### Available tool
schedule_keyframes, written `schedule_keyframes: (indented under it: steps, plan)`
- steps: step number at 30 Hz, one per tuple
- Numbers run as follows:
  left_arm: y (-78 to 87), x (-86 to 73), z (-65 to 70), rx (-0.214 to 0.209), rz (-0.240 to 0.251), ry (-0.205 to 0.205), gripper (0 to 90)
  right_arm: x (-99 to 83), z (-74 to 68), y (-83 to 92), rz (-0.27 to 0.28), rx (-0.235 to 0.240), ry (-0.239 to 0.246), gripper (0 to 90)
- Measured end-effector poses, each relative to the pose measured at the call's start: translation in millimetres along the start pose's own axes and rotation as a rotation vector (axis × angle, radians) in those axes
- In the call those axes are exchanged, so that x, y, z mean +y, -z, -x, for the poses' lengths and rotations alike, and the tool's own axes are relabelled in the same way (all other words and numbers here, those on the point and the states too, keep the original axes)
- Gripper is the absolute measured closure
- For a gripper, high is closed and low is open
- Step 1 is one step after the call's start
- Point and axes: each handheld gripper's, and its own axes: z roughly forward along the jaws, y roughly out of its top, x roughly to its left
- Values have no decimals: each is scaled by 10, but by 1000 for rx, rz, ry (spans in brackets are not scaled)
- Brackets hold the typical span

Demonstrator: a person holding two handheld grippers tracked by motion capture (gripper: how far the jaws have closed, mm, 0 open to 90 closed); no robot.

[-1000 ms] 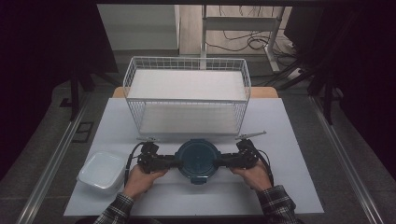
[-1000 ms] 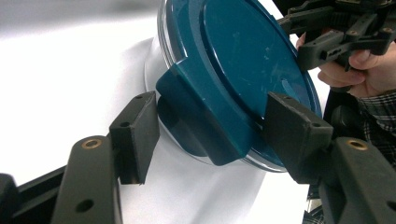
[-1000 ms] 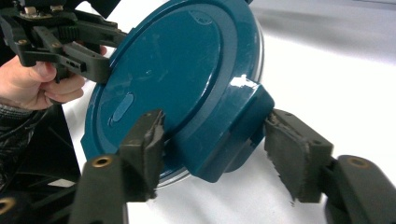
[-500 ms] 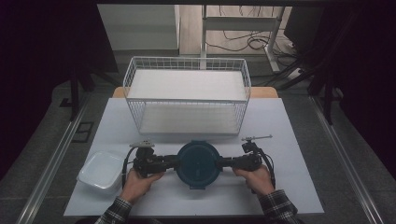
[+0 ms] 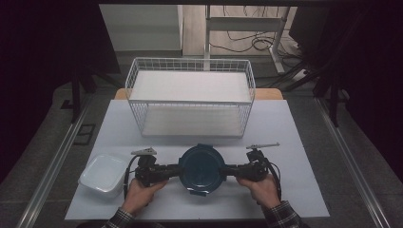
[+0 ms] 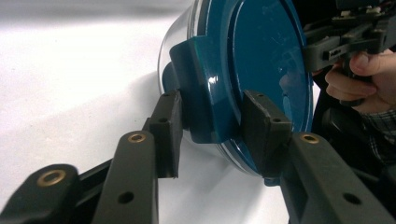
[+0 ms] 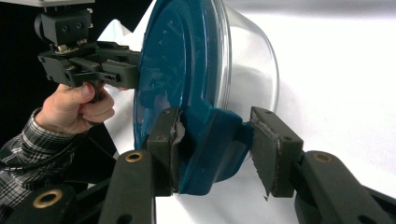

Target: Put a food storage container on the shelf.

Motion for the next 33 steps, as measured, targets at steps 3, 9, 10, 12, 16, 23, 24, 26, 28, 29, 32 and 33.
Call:
schedule_keyframes:
  steps: [3, 9, 10, 12, 16, 23, 24, 26, 28, 29, 32, 33]
  plan:
    - [9, 46, -107, -51, 2, 31, 621, 11, -26, -8, 0, 1, 22, 546]
    - [-4, 95, -160, -65, 5, 19, 561, 36, -61, -22, 3, -2, 74, 545]
    - [-4, 105, -166, -68, 5, 18, 552, 40, -76, -24, 1, -4, 88, 545]
    - [-1, 109, -169, -69, 1, 29, 550, 50, -88, -26, -4, -7, 100, 545]
    - [37, 61, -132, -65, 3, 38, 637, 44, -57, -21, -5, -5, 87, 543]
    - [70, -38, -56, -37, 44, 50, 673, -27, -141, -8, 18, -18, 66, 547]
    - [75, -43, -31, -28, 44, 40, 673, -27, -141, -8, 18, -18, 66, 547]
    - [88, -69, 38, -1, 53, 26, 678, -71, -104, 0, 33, 19, 9, 563]
    - [93, -75, 64, 10, 53, 16, 681, -83, -104, 5, 33, 21, -7, 568]
    - [98, -78, 89, 21, 51, 8, 682, -98, -104, 17, 33, 24, -18, 572]
    - [93, -89, 111, 37, 70, 32, 688, -107, -101, 20, 39, 27, -18, 575]
    - [93, -89, 111, 37, 70, 32, 690, -107, -101, 20, 39, 27, -18, 575]
